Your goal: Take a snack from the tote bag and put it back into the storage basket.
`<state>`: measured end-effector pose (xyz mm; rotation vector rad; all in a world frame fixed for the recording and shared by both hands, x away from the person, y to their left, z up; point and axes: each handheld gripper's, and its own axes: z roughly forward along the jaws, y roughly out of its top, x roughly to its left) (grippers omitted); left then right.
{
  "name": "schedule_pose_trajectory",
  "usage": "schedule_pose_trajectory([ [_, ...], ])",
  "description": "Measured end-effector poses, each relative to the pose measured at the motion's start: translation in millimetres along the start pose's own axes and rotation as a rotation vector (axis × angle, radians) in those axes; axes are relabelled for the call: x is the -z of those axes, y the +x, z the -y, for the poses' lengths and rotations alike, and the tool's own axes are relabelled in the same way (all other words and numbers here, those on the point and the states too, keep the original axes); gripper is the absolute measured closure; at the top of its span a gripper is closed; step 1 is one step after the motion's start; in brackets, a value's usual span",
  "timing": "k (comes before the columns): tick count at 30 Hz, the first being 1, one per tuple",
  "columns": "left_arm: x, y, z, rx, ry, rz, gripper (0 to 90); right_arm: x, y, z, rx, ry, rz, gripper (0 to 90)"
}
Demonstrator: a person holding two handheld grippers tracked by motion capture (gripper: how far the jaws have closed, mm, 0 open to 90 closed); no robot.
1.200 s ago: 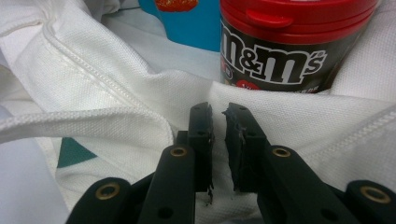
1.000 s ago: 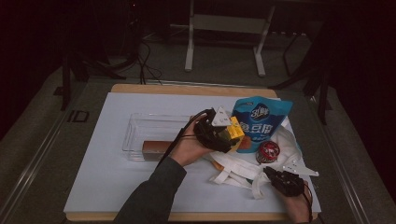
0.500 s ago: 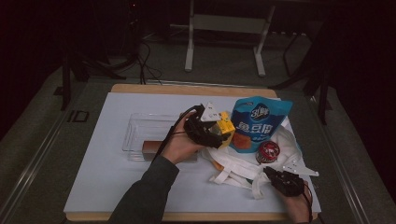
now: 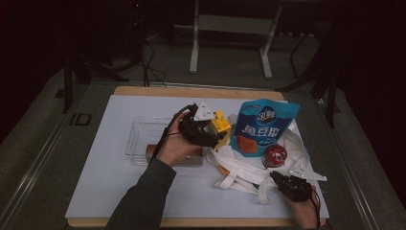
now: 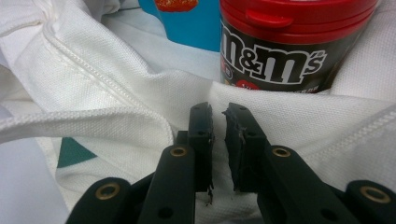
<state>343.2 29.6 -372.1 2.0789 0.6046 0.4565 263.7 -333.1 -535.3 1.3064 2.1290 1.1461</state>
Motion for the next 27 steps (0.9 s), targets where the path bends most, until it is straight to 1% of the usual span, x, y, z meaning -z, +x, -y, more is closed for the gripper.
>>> schedule_pose_trajectory([
  [2,1.6,3.6,1.7,0.013,0.001,-0.003,28.8,0.0,0.0,0.0,0.002,0.000,0.001,80.3],
  [4,2.0,4.8,2.4,0.015,-0.001,-0.007,28.8,0.0,-0.1,0.0,0.001,0.000,0.000,80.3],
  [5,3.8,7.9,4.1,0.024,0.001,-0.019,28.8,0.0,-0.2,0.0,0.001,0.000,0.000,80.3],
  [7,5.8,9.7,5.4,0.023,0.002,-0.032,28.8,0.0,-0.2,0.0,0.000,0.000,0.000,80.3],
  [10,7.3,11.1,6.7,0.032,-0.002,-0.037,28.8,0.0,-0.2,0.1,0.001,0.000,0.000,80.3],
  [13,10.6,15.5,9.9,0.046,0.004,-0.055,28.8,0.0,-0.2,0.1,0.001,0.000,0.000,80.3],
  [17,12.9,18.1,12.1,0.052,0.008,-0.066,28.8,0.0,-0.3,0.1,0.001,-0.001,0.000,80.3],
  [21,16.6,22.8,16.3,0.064,0.018,-0.093,28.8,0.0,-0.3,0.1,0.000,-0.001,-0.001,80.3],
  [23,16.6,22.8,16.3,0.064,0.018,-0.093,28.8,0.1,-0.3,0.1,0.000,0.000,0.000,80.3],
  [24,17.6,25.5,20.1,0.070,0.027,-0.108,28.8,0.1,-0.2,0.1,0.000,0.000,0.000,80.4],
  [27,18.6,27.8,22.6,0.079,0.028,-0.113,28.8,0.1,-0.2,0.1,0.000,0.000,0.000,80.3],
])
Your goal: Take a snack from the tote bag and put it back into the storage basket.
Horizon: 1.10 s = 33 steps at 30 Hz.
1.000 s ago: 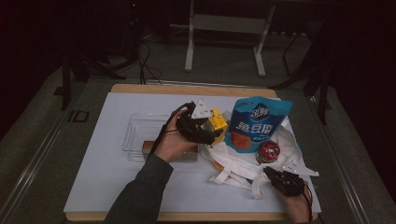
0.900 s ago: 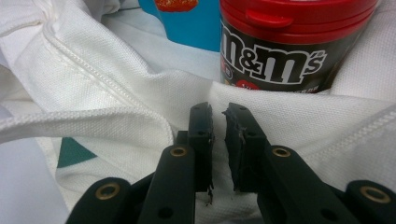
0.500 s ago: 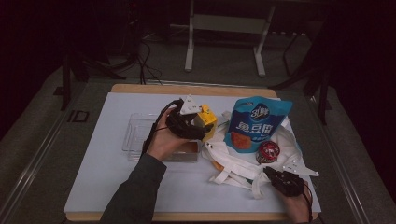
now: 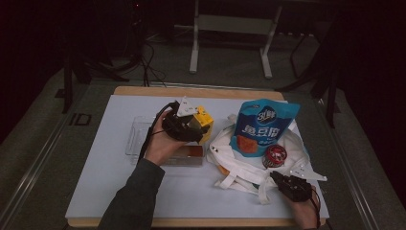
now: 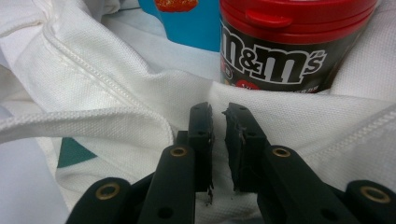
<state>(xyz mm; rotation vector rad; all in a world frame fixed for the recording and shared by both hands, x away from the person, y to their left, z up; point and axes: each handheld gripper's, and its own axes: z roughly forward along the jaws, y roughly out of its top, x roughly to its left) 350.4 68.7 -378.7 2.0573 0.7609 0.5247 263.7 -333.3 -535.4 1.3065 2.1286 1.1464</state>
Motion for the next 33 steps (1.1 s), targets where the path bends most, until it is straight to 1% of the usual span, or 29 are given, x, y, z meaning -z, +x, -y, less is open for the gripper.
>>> schedule_pose_trajectory([
  [4,2.5,5.9,4.1,0.022,0.001,-0.026,28.8,0.1,0.2,0.0,-0.002,0.001,0.000,80.3],
  [5,2.5,5.9,4.1,0.022,0.001,-0.026,28.8,0.1,0.2,0.0,-0.002,0.001,0.000,80.3],
  [7,4.2,9.9,7.2,0.039,0.000,-0.044,28.8,0.0,0.2,0.0,-0.002,0.001,0.000,80.3],
  [8,4.2,9.9,7.2,0.039,0.000,-0.044,28.8,0.0,0.2,0.0,-0.002,0.001,0.000,80.3],
  [9,5.2,13.2,9.6,0.060,-0.005,-0.058,28.8,0.1,0.3,0.0,-0.002,0.001,0.000,80.3],
  [10,5.8,14.8,10.7,0.070,-0.005,-0.063,28.8,0.1,0.3,0.0,-0.001,0.001,0.000,80.3],
  [14,7.7,19.2,13.5,0.081,-0.003,-0.078,28.8,0.0,0.3,0.0,0.000,0.001,0.001,80.3],
  [15,9.3,21.6,15.4,0.091,-0.005,-0.089,28.8,0.0,0.2,0.0,0.000,0.000,0.001,80.3],
  [17,10.0,22.9,16.5,0.095,-0.007,-0.092,28.8,0.0,0.2,0.0,0.001,0.000,0.001,80.3],
  [18,11.0,25.1,18.6,0.106,-0.012,-0.100,28.8,0.0,0.3,0.0,0.001,0.000,0.002,80.3],
  [22,11.9,28.3,22.3,0.111,-0.005,-0.125,28.8,0.0,0.4,0.0,0.000,0.001,0.001,80.3],
  [23,11.9,28.3,22.3,0.111,-0.005,-0.125,28.8,0.0,0.4,0.0,0.000,0.001,0.001,80.3],
  [25,11.9,30.6,25.0,0.111,0.005,-0.145,28.7,0.0,0.4,0.0,-0.001,0.001,0.001,80.3],
  [27,11.9,31.4,25.8,0.115,0.007,-0.149,28.8,0.0,0.4,0.0,-0.001,0.001,0.001,80.3],
  [28,11.6,33.0,27.5,0.119,0.010,-0.159,28.8,0.0,0.4,0.0,-0.001,0.001,0.001,80.3],
  [33,12.1,35.6,30.4,0.115,0.023,-0.176,28.7,0.1,0.4,0.0,-0.001,0.001,0.001,80.3],
])
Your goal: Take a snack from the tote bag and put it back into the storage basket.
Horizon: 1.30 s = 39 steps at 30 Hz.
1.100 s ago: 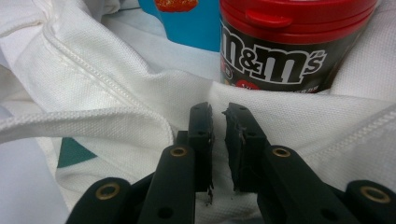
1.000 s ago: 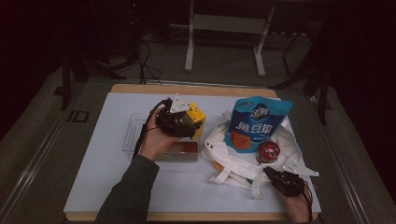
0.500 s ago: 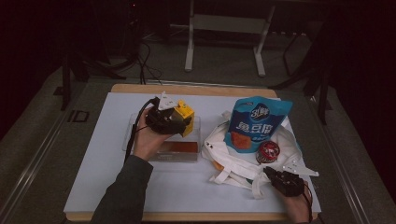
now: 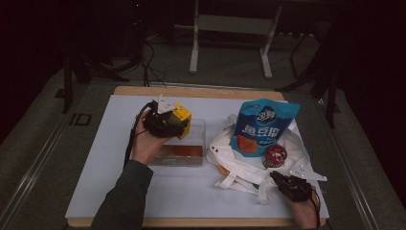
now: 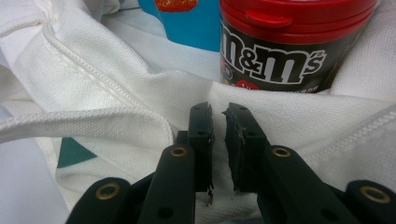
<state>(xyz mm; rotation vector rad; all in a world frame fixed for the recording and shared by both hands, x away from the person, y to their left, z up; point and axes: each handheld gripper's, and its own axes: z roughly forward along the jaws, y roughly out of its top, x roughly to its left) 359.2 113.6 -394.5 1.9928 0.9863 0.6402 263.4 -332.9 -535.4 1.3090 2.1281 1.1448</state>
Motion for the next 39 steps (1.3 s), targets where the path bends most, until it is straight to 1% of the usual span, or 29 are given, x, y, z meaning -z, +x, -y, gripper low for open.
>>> schedule_pose_trajectory([
  [3,0.6,3.7,2.5,0.003,0.004,-0.016,28.7,0.0,0.0,0.0,0.000,0.000,0.000,80.3],
  [6,1.4,6.3,4.4,0.011,0.004,-0.023,28.7,0.0,0.0,0.0,0.000,0.000,0.000,80.3],
  [8,1.7,7.2,5.0,0.009,0.005,-0.030,28.7,0.0,0.0,0.0,0.000,0.000,0.000,80.3],
  [9,2.0,8.2,5.5,0.002,0.010,-0.042,28.7,0.0,0.0,0.0,-0.001,0.000,0.000,80.3],
  [11,2.0,8.2,5.5,0.002,0.010,-0.042,28.7,0.0,0.0,0.0,-0.001,0.000,0.000,80.3],
  [12,2.5,9.9,6.4,0.006,0.011,-0.051,28.7,0.0,0.0,0.0,-0.001,0.000,0.000,80.3],
  [18,3.9,13.9,8.4,0.013,0.015,-0.062,28.7,0.0,0.0,0.1,-0.001,0.000,0.000,80.3],
  [23,5.5,19.7,11.4,0.020,0.024,-0.075,28.7,0.0,0.0,0.0,0.000,0.000,0.000,80.3],
  [31,7.4,28.1,16.8,0.037,0.024,-0.094,28.7,0.0,0.0,0.1,-0.001,-0.001,0.000,80.3],
  [33,6.3,30.7,19.7,0.050,0.030,-0.105,28.7,0.0,-0.1,0.1,-0.001,-0.001,0.000,80.3],
  [39,6.0,36.5,23.9,0.068,0.033,-0.125,28.7,0.0,-0.1,0.1,-0.001,-0.001,0.000,80.3],
])
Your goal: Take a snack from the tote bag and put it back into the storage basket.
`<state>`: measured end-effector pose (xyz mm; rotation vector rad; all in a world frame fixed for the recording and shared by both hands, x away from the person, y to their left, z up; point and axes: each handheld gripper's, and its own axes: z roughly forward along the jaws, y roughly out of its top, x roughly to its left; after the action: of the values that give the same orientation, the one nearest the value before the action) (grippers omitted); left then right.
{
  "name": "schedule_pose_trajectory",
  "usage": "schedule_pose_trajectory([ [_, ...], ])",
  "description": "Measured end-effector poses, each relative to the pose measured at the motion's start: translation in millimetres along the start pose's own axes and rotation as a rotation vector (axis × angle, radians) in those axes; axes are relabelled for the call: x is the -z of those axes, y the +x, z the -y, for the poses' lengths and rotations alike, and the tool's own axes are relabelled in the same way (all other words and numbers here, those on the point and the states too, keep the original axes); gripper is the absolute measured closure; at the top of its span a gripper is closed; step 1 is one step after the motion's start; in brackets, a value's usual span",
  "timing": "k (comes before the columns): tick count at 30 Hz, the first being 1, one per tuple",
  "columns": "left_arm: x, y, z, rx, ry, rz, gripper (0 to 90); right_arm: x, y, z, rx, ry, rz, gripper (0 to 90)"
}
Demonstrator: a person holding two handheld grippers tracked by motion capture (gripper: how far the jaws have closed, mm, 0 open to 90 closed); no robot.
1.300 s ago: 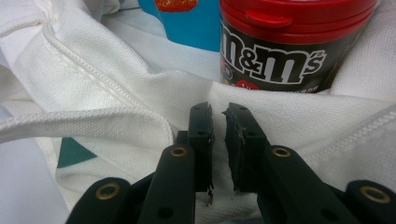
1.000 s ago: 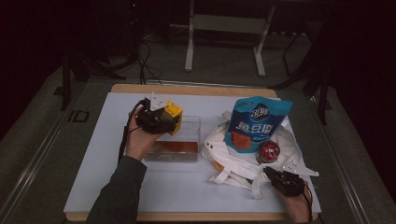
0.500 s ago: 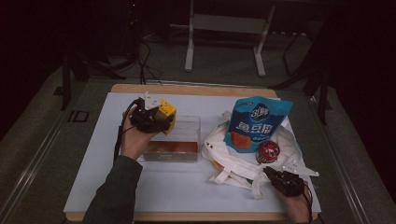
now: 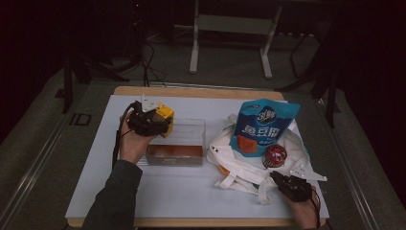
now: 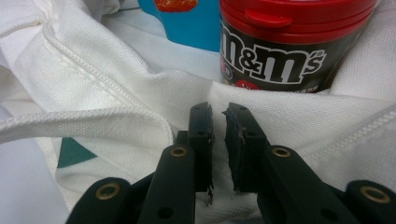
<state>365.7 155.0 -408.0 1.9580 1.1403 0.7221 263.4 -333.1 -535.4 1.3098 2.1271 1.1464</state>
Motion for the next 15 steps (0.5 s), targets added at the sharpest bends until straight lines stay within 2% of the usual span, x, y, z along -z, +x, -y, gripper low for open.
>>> schedule_pose_trajectory([
  [4,0.3,3.2,2.4,-0.003,0.008,-0.020,28.7,0.0,-0.1,0.0,0.000,0.000,0.000,80.3],
  [15,-4.0,13.5,18.2,0.022,0.036,-0.028,28.7,0.1,0.2,0.0,-0.001,0.000,0.001,80.3],
])
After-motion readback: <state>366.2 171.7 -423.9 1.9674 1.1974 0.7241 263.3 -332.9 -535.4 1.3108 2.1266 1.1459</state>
